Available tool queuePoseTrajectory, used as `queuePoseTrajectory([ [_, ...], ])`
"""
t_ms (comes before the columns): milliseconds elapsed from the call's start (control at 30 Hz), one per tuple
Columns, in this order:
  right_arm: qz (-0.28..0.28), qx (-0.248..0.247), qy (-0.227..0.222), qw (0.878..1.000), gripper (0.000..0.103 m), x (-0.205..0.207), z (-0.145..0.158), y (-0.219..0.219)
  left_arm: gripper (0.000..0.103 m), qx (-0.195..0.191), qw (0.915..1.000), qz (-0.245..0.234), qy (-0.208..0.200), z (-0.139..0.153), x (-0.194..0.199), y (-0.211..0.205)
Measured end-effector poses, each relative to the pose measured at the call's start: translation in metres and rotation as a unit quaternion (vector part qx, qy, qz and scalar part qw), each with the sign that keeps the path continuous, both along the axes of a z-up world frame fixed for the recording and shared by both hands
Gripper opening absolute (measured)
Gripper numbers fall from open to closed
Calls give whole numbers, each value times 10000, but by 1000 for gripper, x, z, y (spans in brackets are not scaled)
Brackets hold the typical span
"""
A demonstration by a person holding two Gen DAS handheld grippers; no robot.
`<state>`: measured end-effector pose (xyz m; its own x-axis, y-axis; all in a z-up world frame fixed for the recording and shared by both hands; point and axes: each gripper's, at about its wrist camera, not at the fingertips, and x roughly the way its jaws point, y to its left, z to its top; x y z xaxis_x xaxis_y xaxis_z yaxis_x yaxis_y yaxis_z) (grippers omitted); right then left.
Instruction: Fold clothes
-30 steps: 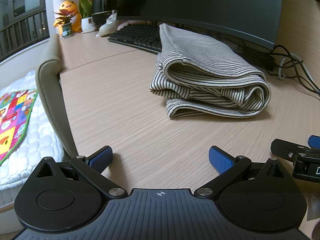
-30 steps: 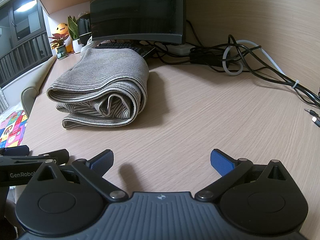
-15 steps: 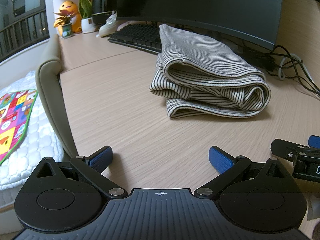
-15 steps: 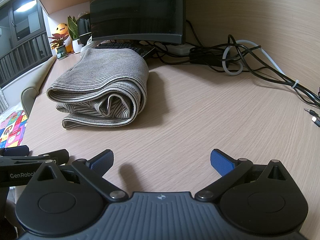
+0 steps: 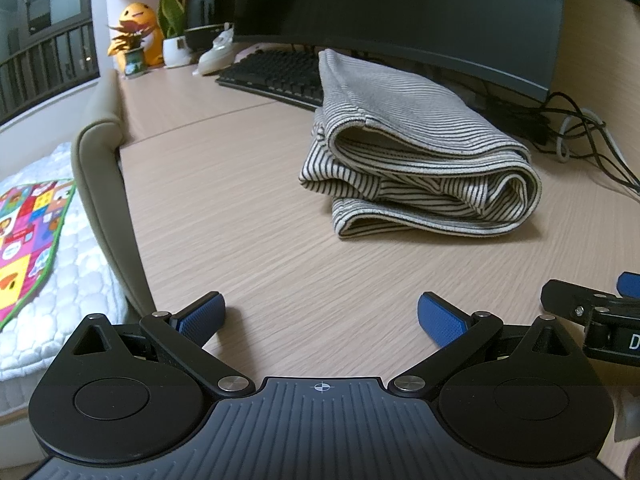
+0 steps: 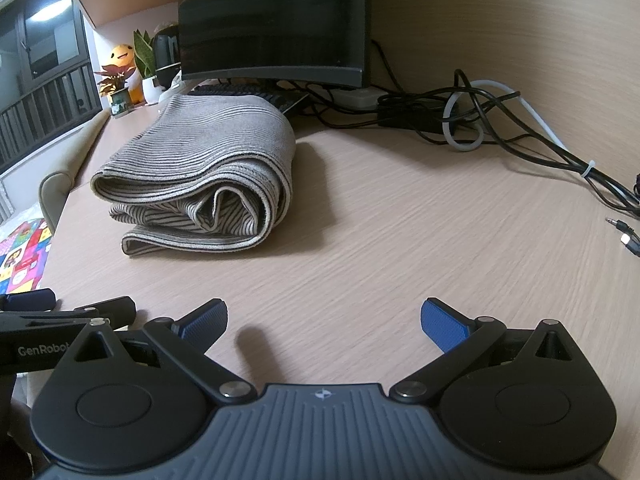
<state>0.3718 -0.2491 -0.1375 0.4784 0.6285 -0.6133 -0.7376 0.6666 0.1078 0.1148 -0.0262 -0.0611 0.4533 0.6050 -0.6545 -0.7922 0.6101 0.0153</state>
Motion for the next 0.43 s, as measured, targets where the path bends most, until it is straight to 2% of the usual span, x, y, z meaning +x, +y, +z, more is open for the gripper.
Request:
queuePoseTrajectory([
  [333,-29,-172,-87,9998,103,-3,0,4,103,-70,9998,-196,56,1,-1,4],
  [433,-71,-305,-143,9994,103,-4,0,6,103,-250,9992,-324,-7,5,-1,13],
])
